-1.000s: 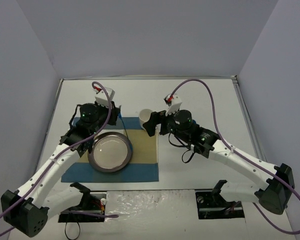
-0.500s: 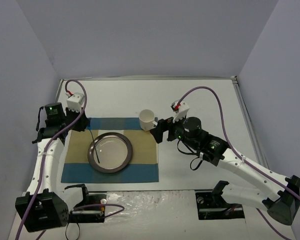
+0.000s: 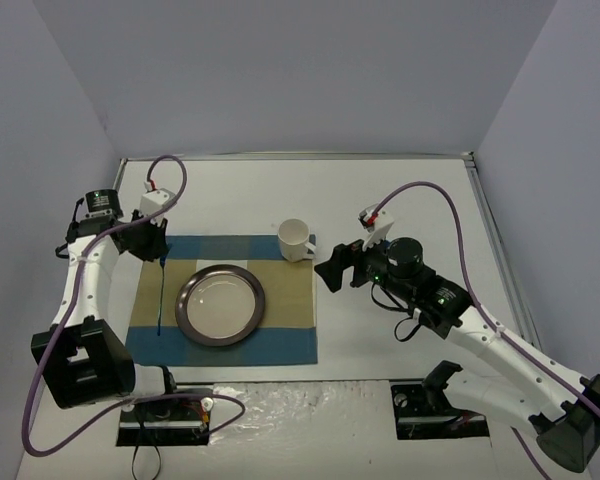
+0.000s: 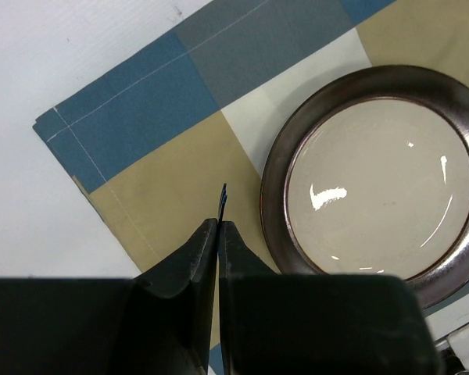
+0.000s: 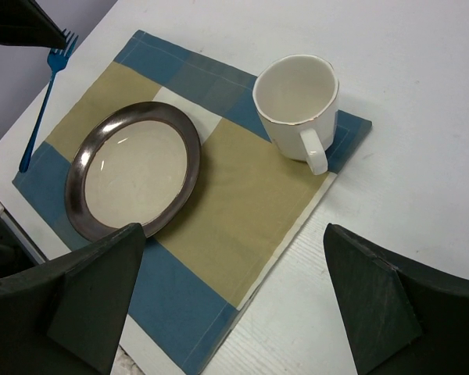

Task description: Set the dinner table for one person

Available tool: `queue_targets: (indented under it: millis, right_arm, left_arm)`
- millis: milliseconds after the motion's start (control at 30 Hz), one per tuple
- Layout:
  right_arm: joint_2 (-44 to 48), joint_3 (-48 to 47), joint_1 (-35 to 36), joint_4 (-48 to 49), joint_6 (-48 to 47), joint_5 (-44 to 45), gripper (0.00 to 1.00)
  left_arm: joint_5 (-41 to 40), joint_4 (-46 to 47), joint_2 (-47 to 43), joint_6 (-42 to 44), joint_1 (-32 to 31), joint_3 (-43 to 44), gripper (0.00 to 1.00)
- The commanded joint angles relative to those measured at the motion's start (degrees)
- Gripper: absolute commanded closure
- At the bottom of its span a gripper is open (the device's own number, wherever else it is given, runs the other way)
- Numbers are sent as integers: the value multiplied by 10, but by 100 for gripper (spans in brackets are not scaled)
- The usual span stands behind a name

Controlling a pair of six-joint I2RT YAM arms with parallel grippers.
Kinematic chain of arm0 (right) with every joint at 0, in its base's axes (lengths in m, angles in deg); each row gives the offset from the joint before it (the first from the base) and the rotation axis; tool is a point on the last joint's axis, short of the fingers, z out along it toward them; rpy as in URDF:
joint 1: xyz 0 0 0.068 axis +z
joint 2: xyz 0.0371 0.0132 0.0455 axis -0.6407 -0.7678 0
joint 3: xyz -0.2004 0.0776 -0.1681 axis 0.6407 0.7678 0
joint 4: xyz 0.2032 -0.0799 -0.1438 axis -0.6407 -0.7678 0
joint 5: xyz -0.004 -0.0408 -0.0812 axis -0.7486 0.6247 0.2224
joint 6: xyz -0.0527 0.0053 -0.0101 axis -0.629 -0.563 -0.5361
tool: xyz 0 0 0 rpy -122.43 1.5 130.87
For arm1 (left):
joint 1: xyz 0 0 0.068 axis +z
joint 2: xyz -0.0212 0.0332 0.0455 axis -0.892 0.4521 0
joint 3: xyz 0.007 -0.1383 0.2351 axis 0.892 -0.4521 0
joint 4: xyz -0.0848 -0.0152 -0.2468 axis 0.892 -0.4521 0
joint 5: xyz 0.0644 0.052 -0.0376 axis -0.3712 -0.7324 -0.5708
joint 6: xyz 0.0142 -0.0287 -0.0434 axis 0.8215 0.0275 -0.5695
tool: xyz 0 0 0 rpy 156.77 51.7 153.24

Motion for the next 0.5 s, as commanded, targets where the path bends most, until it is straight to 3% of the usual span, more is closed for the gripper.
queue_targets:
  millis: [0, 467]
  right_arm:
    - [16, 5, -17, 37, -12, -43, 5]
    - [32, 10, -16, 32, -32, -29, 5]
  left_arm:
    - [18, 2, 11, 71, 7, 12, 100]
    - [95, 130, 62, 90, 48, -62, 100]
